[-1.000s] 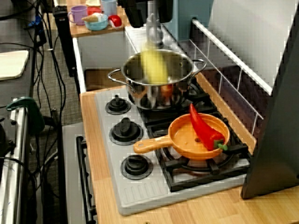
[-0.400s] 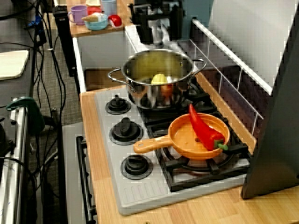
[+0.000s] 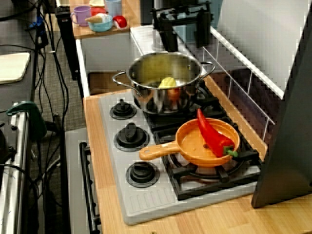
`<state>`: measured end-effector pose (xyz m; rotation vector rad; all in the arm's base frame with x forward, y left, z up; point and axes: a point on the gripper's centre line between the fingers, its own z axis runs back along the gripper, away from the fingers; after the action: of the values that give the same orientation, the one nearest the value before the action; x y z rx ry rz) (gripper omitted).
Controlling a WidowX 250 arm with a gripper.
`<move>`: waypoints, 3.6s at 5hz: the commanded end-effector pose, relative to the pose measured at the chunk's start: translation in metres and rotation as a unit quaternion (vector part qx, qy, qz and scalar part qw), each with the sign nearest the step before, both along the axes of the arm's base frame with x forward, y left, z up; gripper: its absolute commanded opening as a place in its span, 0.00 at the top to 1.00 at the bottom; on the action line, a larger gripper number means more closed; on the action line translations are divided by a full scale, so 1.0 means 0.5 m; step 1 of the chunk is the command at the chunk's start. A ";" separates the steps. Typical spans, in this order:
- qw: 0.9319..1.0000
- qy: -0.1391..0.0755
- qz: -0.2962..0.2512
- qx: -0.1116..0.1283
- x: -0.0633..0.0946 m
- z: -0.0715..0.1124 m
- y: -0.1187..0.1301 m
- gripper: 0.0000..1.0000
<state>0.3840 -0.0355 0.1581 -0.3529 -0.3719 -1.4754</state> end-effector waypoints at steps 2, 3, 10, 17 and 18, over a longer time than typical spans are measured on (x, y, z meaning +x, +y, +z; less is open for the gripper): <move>0.997 -0.050 -0.054 0.011 -0.018 0.082 -0.088 0.00; 0.990 -0.066 -0.124 0.015 -0.025 0.086 -0.113 0.00; 0.987 0.079 0.127 0.067 -0.067 0.038 -0.083 0.00; 0.848 0.189 0.460 0.182 -0.060 -0.034 -0.019 0.00; 0.841 0.205 0.469 0.178 -0.066 -0.020 -0.023 0.00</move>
<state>0.3514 -0.0406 0.1255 -0.1460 0.1567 -0.4548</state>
